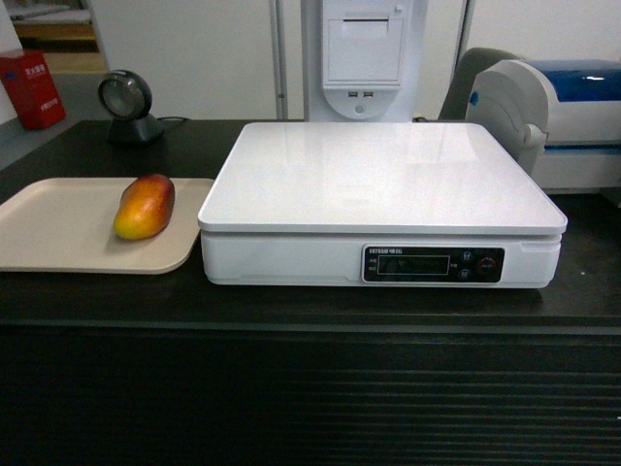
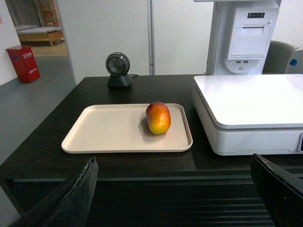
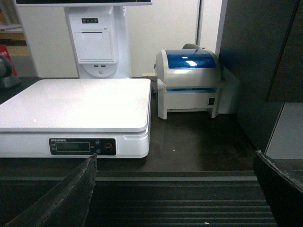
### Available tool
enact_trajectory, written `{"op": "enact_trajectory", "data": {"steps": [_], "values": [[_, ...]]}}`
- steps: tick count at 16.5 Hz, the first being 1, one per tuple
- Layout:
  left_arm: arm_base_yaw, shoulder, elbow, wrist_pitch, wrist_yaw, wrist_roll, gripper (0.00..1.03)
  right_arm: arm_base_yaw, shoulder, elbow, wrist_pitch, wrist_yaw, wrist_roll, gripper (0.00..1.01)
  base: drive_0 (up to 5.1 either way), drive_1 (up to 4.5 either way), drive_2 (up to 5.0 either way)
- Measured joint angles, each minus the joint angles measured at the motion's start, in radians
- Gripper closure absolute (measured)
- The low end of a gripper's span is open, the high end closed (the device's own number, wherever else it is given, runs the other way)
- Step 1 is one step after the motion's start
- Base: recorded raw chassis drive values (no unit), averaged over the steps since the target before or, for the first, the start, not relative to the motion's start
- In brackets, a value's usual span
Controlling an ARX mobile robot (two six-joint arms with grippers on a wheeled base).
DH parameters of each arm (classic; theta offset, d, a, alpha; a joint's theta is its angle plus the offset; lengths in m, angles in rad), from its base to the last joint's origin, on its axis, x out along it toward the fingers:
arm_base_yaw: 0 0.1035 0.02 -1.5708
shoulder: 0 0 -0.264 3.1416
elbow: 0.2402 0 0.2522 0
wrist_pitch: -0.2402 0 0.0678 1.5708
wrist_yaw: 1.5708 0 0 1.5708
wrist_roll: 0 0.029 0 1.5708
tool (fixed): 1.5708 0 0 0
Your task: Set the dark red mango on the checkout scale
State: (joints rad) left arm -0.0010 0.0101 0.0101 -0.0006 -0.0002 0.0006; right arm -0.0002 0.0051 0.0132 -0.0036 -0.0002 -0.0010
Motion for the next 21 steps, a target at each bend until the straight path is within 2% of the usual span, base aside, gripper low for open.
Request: {"op": "enact_trajectory", "data": {"steps": [18,19,20,21], "values": [[0.000,0.000,0.000,-0.003,0.000,0.000,0.05,0.000,0.000,0.000,0.000,0.000,0.000,0.03,0.0,0.00,0.0],[-0.029,0.020,0.020,-0.074,-0.070,-0.028,0.05,0.000,0.000,0.000,0.000,0.000,0.000,0.03,0.0,0.00,0.0],[-0.092,0.096,0.036,-0.058,-0.162,-0.067,0.05,0.000,0.000,0.000,0.000,0.001,0.000,0.03,0.0,0.00,0.0],[-0.192,0.246,0.082,0.029,-0.265,-0.111,0.05,0.000,0.000,0.000,0.001,-0.001,0.000,0.03,0.0,0.00,0.0]]}}
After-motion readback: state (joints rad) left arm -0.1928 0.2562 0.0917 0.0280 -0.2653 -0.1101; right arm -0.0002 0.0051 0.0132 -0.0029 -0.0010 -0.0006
